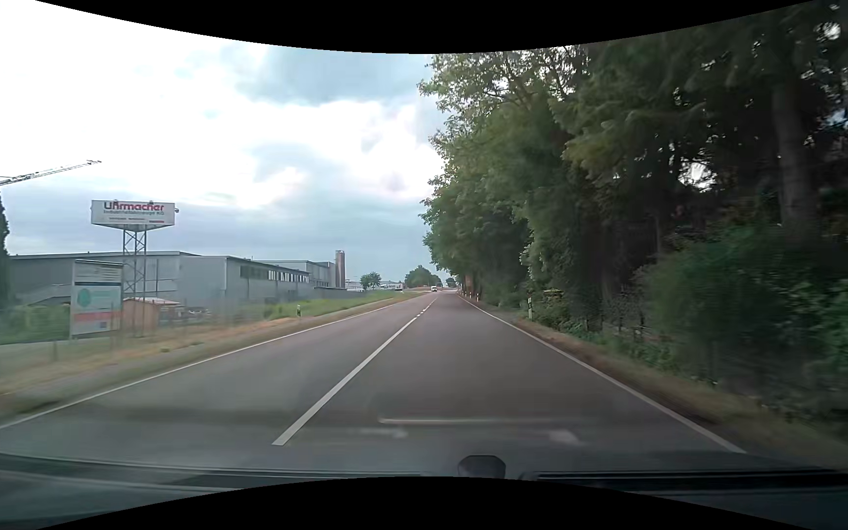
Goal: Follow the waypoints while adhering to traffic rules and regulations
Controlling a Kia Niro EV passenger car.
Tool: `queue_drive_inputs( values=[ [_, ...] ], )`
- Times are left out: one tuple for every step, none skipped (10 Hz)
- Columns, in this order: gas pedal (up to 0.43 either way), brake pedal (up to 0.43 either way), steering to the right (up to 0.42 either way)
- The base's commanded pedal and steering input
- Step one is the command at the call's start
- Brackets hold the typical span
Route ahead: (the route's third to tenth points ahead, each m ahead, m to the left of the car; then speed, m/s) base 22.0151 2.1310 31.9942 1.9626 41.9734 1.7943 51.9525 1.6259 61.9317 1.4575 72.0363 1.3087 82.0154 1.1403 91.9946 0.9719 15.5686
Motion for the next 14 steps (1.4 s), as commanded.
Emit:
queue_drive_inputs(
  values=[
    [0.15,0.0,-0.003],
    [0.15,0.0,-0.003],
    [0.15,0.0,-0.003],
    [0.15,0.0,-0.003],
    [0.15,0.0,-0.003],
    [0.15,0.0,-0.003],
    [0.15,0.0,-0.002],
    [0.15,0.0,-0.002],
    [0.15,0.0,-0.002],
    [0.157,0.0,-0.002],
    [0.169,0.0,-0.002],
    [0.169,0.0,-0.002],
    [0.169,0.0,-0.002],
    [0.169,0.0,-0.002]
  ],
)
